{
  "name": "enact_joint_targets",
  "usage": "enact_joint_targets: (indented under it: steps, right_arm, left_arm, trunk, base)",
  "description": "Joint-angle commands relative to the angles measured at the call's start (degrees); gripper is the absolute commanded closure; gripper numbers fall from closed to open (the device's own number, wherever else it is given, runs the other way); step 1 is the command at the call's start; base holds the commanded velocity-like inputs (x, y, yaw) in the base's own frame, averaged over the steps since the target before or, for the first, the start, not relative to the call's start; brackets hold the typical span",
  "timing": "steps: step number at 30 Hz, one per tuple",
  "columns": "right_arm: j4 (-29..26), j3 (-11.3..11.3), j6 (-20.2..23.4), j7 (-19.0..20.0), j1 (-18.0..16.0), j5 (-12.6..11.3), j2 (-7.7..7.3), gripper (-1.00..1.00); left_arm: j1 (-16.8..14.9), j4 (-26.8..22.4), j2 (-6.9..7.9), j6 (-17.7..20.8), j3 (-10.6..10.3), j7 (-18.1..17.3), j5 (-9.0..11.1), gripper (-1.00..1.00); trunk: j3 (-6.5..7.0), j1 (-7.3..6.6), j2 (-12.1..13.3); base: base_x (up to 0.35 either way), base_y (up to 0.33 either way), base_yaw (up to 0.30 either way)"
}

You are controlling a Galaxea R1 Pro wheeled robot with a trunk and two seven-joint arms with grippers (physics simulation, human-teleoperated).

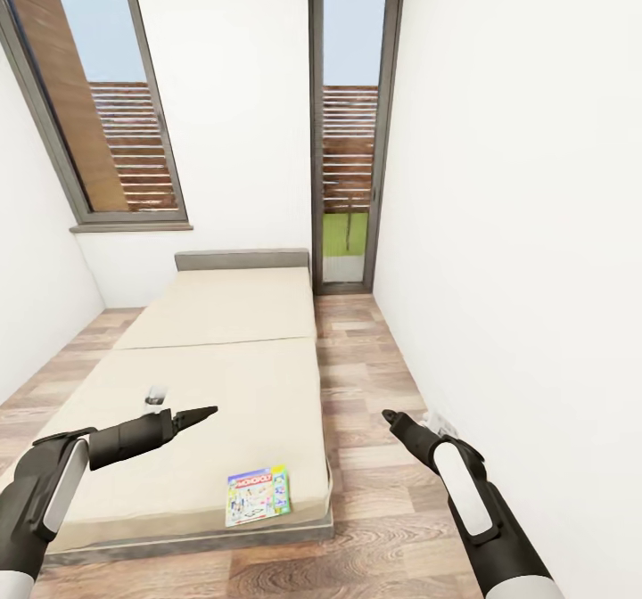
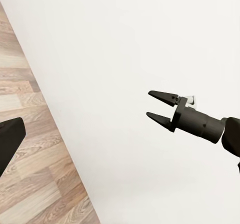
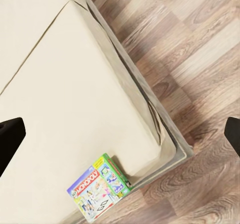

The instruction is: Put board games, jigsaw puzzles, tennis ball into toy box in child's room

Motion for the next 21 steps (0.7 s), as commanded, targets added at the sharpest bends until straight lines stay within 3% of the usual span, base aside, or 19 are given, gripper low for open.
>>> enact_joint_targets:
  steps: [1, 10, 21]
  right_arm:
    - [-0.1, 0.0, 0.1, -0.5, 0.0, -0.6, 0.02, -1.00]
    - [-0.1, 0.1, 0.1, -0.5, 0.0, -0.6, 0.03, -1.00]
    - [0.0, 1.6, 0.1, -0.5, 0.0, -0.5, -0.05, -1.00]
  left_arm:
    - [0.0, 0.0, 0.00, 0.4, 0.0, 0.0, 0.2, -1.00]
    - [0.0, 0.0, 0.04, 0.4, 0.0, 0.0, 0.2, -1.00]
    - [-0.1, 0.1, -0.13, 0.7, 0.1, 0.2, 0.1, -1.00]
  trunk:
    - [-0.12, 0.03, -0.1]
    - [-0.12, 0.03, -0.1]
    - [-0.12, 0.03, -0.1]
  base:
    - [0.005, -0.013, 0.000]
    - [-0.080, -0.113, 0.000]
    - [-0.006, -0.011, 0.000]
